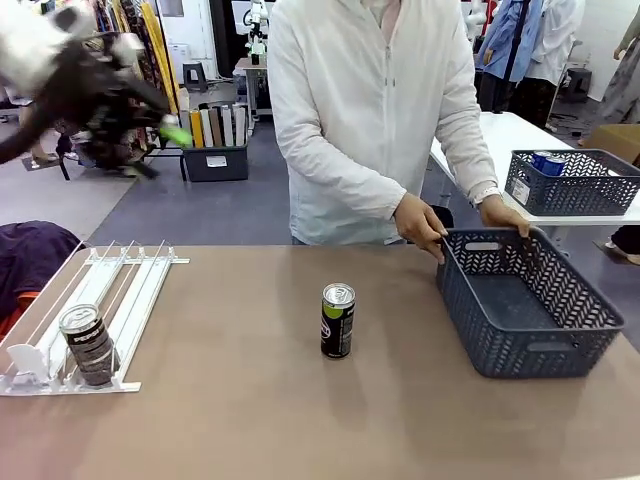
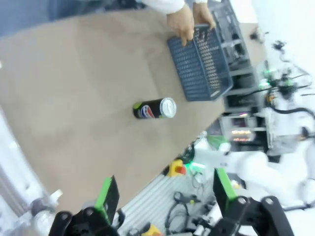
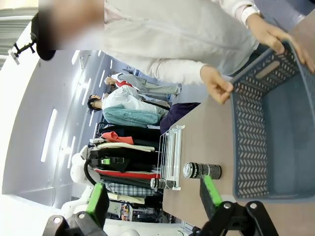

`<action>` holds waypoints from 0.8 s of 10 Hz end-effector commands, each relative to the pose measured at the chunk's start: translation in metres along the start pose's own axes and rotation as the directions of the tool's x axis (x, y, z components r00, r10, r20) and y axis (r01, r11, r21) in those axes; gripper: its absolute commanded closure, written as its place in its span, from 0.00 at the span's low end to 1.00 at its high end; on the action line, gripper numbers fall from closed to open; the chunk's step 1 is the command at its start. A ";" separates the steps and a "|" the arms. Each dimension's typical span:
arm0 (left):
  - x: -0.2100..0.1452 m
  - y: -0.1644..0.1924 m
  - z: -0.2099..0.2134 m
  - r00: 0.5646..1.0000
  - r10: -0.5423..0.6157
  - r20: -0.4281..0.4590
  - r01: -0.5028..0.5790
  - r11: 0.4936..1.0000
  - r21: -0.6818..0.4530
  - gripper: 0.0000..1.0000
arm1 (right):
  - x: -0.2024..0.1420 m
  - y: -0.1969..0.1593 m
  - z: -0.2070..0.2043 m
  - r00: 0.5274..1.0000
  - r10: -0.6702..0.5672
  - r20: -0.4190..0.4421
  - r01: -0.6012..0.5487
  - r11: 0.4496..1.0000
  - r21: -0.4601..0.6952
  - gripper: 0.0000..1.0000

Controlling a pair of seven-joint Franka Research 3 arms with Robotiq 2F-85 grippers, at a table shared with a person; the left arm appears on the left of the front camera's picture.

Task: Retrieve and store the cans from the dispenser.
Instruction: Pick up one can from the Automatic Can Dispenser and place it in the middle of the table.

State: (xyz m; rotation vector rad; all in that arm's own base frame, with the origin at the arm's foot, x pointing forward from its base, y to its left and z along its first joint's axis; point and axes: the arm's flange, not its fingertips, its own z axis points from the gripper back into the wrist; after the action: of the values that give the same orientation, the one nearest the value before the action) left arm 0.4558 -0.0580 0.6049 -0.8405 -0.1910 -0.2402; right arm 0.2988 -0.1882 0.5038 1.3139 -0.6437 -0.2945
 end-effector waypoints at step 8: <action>-0.133 0.202 0.108 0.908 0.391 0.151 -0.316 0.876 -0.364 0.00 | 0.004 0.002 -0.002 1.000 0.016 0.012 -0.017 1.000 0.024 0.00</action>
State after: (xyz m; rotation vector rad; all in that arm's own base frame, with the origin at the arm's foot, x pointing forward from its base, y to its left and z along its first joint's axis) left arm 0.3762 0.1690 0.4909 -1.2381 -0.1612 0.1577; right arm 0.2987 -0.1884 0.5039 1.3134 -0.6439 -0.2950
